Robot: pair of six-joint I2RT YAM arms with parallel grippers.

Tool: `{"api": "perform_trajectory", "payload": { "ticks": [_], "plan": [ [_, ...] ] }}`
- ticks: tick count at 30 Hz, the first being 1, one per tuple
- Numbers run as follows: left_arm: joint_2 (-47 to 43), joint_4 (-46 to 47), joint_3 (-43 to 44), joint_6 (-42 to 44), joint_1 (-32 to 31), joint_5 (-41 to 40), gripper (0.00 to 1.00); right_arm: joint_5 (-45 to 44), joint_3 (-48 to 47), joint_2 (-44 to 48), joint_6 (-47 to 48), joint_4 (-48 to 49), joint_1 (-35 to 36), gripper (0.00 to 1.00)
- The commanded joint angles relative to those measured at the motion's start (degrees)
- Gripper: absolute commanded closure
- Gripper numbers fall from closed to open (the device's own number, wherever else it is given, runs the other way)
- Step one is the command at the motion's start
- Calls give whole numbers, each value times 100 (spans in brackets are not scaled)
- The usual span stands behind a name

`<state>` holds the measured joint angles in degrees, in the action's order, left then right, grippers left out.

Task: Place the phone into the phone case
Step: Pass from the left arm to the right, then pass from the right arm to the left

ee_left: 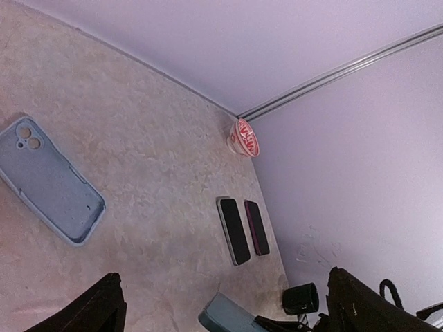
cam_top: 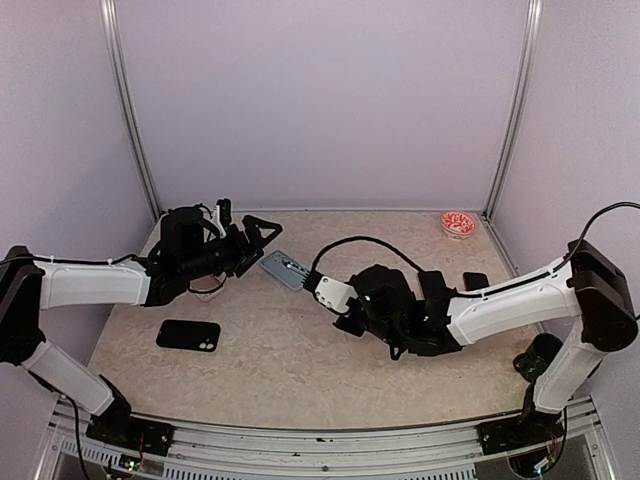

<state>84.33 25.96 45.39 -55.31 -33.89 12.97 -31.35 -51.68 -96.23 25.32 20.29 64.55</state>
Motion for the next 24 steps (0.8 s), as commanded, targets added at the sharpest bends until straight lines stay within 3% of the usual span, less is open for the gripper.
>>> {"api": "perform_trajectory", "payload": {
  "ticks": [1,11,24],
  "plan": [
    [-456,111,-310,953,197,125,1,848,9,614,-722,-512,-160,100],
    [-1116,19,-410,2731,242,1151,1,3041,100,1537,-1633,-1266,-866,100],
    [-1539,-291,-143,3242,181,2127,1,4654,64,1962,-2074,-1425,-1241,100]
  ]
}}
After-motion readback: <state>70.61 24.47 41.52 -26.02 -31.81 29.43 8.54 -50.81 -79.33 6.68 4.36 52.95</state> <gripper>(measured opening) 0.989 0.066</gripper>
